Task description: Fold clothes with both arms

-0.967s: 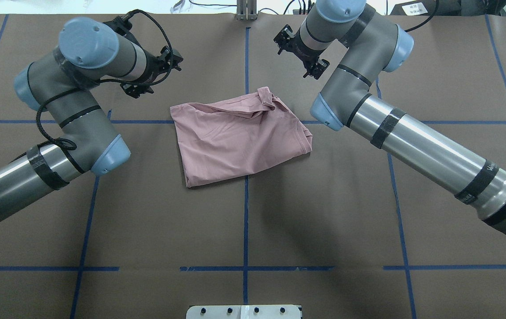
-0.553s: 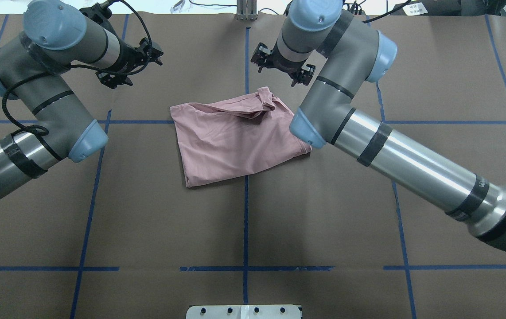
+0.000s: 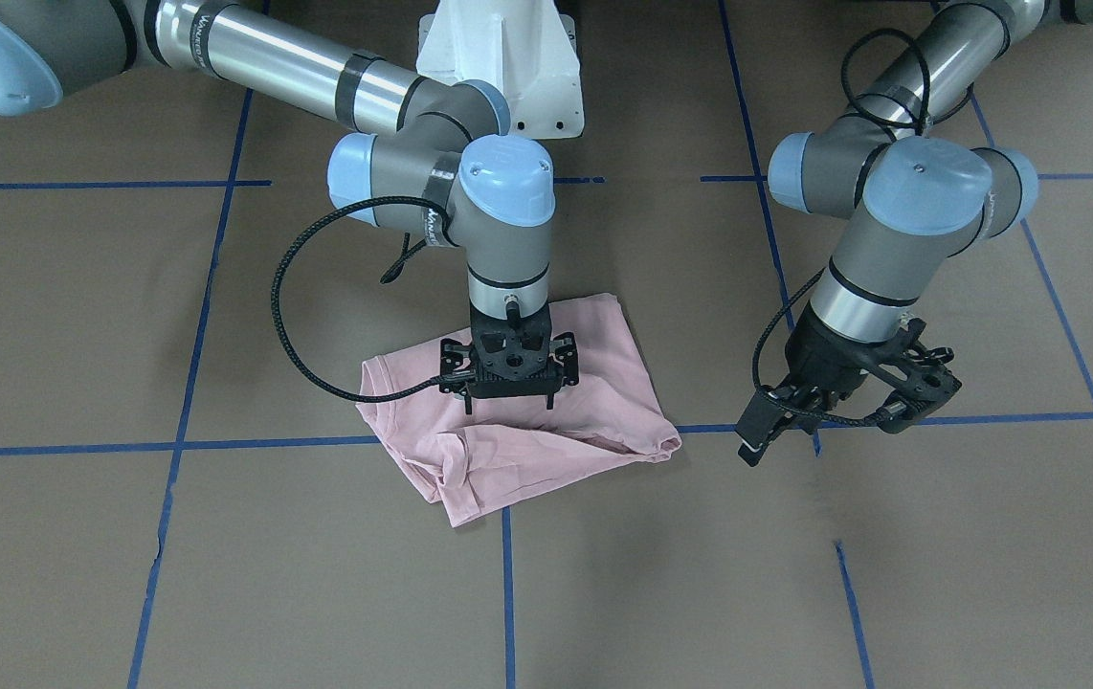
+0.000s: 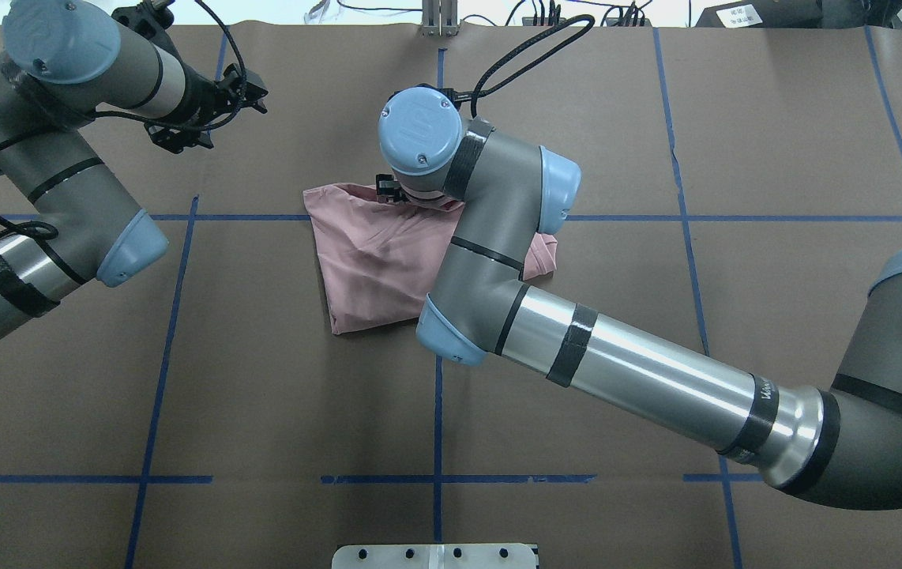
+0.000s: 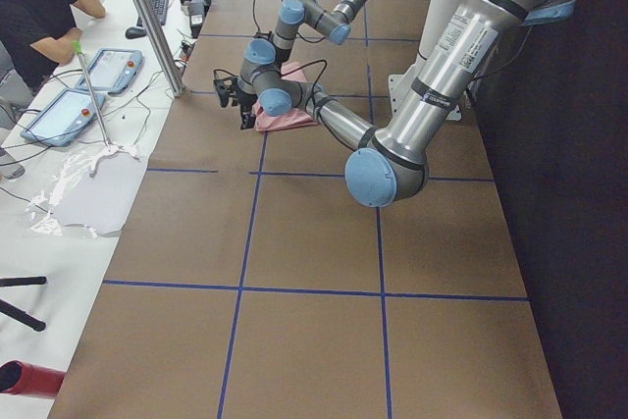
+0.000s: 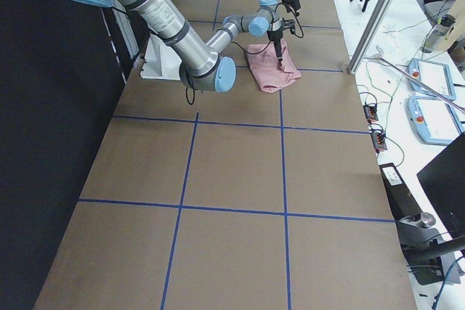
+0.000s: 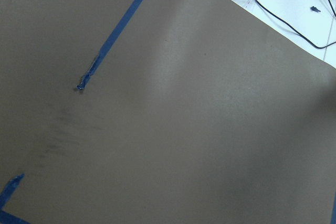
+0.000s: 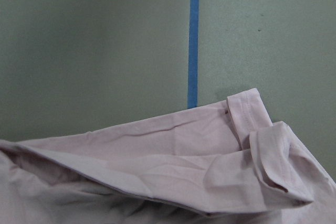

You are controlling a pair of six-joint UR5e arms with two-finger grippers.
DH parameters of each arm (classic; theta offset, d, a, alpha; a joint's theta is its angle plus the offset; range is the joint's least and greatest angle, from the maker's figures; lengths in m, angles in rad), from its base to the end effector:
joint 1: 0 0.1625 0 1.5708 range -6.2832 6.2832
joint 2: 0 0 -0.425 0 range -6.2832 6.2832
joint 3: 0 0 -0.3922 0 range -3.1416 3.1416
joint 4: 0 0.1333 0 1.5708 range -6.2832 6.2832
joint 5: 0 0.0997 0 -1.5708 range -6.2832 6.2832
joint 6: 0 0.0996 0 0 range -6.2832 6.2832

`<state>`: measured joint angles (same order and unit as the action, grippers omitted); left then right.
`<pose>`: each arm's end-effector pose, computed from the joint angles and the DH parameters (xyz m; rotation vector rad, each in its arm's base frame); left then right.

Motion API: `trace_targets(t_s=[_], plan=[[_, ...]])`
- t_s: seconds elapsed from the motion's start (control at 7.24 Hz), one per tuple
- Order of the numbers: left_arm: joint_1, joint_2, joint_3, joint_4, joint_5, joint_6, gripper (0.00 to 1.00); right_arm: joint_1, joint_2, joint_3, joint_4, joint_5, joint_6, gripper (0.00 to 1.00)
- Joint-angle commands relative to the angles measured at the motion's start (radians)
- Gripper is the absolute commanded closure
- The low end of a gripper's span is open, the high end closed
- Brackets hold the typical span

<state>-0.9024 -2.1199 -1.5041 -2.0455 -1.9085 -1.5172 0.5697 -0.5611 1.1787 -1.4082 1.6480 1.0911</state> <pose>0.3573 -0.6143 0.3157 0.1621 1.0010 -0.6150 -0.6230 -0.5482 0.1620 0.3273 -0.7117 0.0552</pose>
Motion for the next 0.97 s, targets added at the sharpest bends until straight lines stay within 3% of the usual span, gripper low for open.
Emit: trace_targets(t_s=[0.0, 0.41, 0.83], plan=[[-0.004, 0.009, -0.013, 0.001, -0.015, 0.009, 0.0, -0.007, 0.047, -0.124, -0.006, -0.042, -0.12, 0.0], [-0.012, 0.018, -0.019, 0.001, -0.043, 0.008, 0.0, 0.018, 0.056, -0.165, -0.038, -0.05, -0.229, 0.0], [-0.012, 0.04, -0.053, 0.002, -0.043, -0.001, 0.0, 0.128, 0.052, -0.194, -0.029, -0.057, -0.339, 0.0]])
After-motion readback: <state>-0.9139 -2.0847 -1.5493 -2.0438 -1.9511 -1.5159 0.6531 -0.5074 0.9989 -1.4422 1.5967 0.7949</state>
